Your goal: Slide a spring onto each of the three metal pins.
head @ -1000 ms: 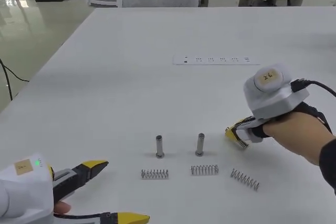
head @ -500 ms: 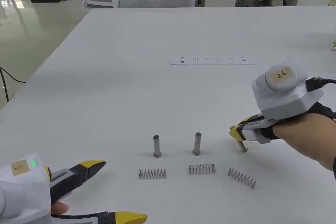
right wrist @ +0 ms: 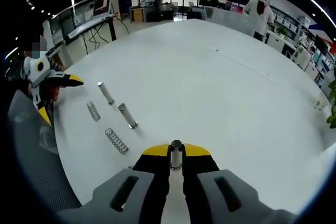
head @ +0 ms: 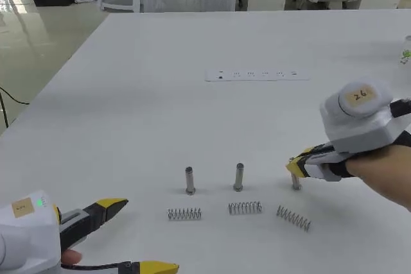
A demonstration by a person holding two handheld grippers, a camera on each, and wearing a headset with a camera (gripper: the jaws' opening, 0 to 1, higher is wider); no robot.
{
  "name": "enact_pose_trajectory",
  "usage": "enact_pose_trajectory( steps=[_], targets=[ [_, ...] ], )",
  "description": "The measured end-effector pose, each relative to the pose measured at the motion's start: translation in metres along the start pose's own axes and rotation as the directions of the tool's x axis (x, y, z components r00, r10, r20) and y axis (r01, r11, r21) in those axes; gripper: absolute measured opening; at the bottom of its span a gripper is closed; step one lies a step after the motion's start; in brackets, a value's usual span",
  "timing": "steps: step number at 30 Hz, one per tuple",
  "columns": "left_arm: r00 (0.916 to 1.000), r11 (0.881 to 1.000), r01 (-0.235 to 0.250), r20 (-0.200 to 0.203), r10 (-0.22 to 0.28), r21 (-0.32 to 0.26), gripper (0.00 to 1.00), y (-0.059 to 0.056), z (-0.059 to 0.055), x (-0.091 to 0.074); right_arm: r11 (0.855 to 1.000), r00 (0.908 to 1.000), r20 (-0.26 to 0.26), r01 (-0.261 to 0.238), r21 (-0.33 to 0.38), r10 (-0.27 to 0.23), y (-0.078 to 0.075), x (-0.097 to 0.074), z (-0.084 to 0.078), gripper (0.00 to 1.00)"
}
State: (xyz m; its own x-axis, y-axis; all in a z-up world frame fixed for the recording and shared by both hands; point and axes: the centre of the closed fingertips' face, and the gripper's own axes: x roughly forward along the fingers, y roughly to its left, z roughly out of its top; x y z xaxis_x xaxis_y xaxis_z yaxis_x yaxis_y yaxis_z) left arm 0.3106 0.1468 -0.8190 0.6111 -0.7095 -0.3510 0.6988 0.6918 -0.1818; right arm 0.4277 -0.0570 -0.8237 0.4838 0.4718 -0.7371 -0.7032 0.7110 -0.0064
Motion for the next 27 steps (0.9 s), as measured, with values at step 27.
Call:
enact_pose_trajectory(
  steps=[27],
  targets=[
    [1.0000, 1.000, 0.002, -0.002, -0.002, 0.009, 0.85, -0.003, 0.003, -0.002, 1.000, 0.9998, 0.021, 0.003, -0.016, -0.002, 0.007, -0.013, -0.009, 0.05]
  ],
)
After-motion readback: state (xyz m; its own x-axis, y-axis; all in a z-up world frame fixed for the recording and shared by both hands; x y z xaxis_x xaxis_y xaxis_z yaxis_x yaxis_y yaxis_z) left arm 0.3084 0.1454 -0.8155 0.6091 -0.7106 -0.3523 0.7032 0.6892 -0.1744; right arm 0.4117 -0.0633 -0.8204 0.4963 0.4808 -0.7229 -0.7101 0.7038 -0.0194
